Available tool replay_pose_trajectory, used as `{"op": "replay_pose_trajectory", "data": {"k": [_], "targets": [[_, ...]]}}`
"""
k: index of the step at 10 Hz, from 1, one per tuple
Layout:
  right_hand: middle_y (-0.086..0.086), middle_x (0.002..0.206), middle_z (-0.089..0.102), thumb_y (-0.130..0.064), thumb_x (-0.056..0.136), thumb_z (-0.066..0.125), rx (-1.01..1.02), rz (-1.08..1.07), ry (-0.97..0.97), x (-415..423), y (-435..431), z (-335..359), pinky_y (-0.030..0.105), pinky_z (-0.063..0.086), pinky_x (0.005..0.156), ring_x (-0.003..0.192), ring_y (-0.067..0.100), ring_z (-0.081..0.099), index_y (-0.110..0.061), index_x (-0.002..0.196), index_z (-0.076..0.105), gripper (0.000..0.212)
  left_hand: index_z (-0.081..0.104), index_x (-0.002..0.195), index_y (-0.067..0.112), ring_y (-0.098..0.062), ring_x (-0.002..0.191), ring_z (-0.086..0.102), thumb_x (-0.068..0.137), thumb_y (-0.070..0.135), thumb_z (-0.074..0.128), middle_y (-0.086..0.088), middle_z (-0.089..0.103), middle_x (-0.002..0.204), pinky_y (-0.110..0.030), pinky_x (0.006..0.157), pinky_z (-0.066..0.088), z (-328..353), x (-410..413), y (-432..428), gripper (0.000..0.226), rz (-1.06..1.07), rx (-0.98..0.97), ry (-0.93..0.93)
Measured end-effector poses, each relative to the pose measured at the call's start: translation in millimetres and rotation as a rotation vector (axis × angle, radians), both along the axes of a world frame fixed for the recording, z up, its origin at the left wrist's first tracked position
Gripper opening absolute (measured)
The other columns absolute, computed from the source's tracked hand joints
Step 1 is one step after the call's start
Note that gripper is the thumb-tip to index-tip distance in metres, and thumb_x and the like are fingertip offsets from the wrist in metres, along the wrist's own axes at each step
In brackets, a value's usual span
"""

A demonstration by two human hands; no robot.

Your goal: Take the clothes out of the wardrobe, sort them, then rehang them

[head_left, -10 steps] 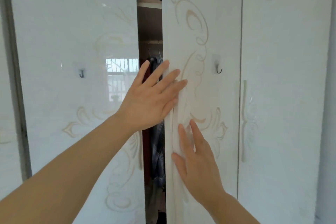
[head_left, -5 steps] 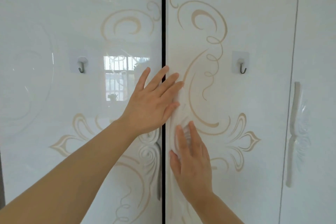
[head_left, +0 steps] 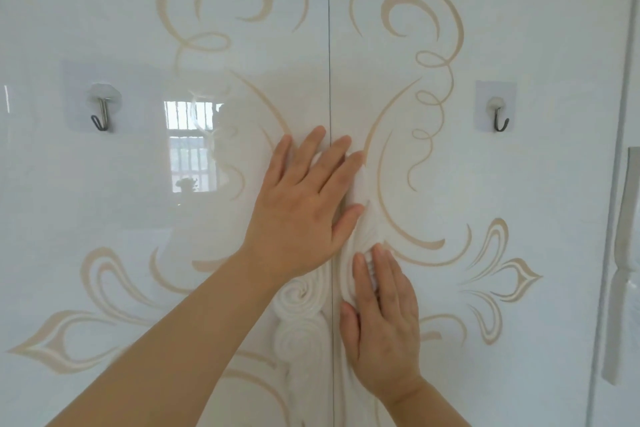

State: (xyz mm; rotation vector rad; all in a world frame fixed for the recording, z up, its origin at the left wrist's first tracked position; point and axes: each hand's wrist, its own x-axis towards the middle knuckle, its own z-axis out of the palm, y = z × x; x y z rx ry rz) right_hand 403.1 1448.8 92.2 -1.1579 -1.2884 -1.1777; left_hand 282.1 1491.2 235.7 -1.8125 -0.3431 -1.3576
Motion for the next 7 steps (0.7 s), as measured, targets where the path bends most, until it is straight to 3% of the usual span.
{"op": "replay_pose_trajectory", "data": {"k": [1, 3, 4, 5, 6, 7], "targets": [[0.012, 0.144, 0.031, -0.03, 0.097, 0.031, 0.017, -0.007, -0.007, 0.6, 3.9, 0.4, 0.038, 0.032, 0.107, 0.135, 0.026, 0.031, -0.012, 0.139, 0.034, 0.046, 0.054, 0.128, 0.013, -0.031, 0.129, 0.042, 0.089, 0.04, 0.047, -0.006, 0.053, 0.134, -0.052, 0.108, 0.027, -1.2, 0.4, 0.6, 0.047, 0.015, 0.003, -0.001], [0.013, 0.146, 0.028, -0.031, 0.098, 0.029, -0.04, -0.035, -0.01, -0.9, -2.5, 1.0, 0.038, 0.029, 0.109, 0.135, 0.028, 0.029, -0.016, 0.145, 0.022, 0.05, 0.049, 0.134, 0.014, -0.033, 0.13, 0.041, 0.093, 0.038, 0.043, -0.007, 0.05, 0.137, -0.05, 0.107, 0.03, -10.8, -0.7, -6.7, 0.047, 0.09, -0.053, -0.034], [0.013, 0.148, 0.023, -0.031, 0.096, 0.033, -0.175, -0.052, 0.019, -4.5, -14.2, 3.4, 0.04, 0.028, 0.11, 0.137, 0.028, 0.026, -0.011, 0.146, 0.018, 0.056, 0.041, 0.138, 0.014, -0.038, 0.134, 0.033, 0.094, 0.034, 0.041, -0.006, 0.041, 0.145, -0.048, 0.11, 0.027, -34.3, -8.7, -16.7, 0.049, 0.173, -0.179, -0.008], [0.012, 0.153, 0.014, -0.034, 0.094, 0.035, -0.399, -0.07, 0.028, -6.8, -35.4, 9.2, 0.044, 0.031, 0.109, 0.139, 0.029, 0.021, -0.01, 0.146, 0.013, 0.061, 0.038, 0.14, 0.017, -0.04, 0.135, 0.028, 0.091, 0.033, 0.04, -0.004, 0.033, 0.149, -0.049, 0.11, 0.027, -73.0, -19.9, -36.8, 0.051, 0.319, -0.352, 0.054], [0.004, 0.151, -0.025, -0.029, 0.095, 0.036, -0.772, -0.08, -0.015, -3.2, -69.8, 24.3, 0.045, 0.02, 0.115, 0.144, 0.028, -0.001, -0.018, 0.147, -0.009, 0.07, 0.026, 0.145, 0.025, -0.036, 0.138, 0.024, 0.09, 0.029, 0.037, -0.005, 0.017, 0.155, -0.049, 0.112, 0.02, -101.5, -29.4, -79.3, 0.056, 0.46, -0.641, 0.09], [0.001, 0.153, -0.024, -0.024, 0.097, 0.036, -1.071, -0.058, 0.037, 2.6, -114.2, 10.7, 0.043, 0.012, 0.116, 0.144, 0.027, -0.009, -0.024, 0.148, -0.007, 0.067, 0.009, 0.148, 0.025, -0.025, 0.143, 0.007, 0.094, 0.031, 0.04, -0.001, 0.002, 0.157, -0.044, 0.115, 0.005, -134.2, -33.7, -125.7, 0.062, 0.609, -1.014, 0.083]]}}
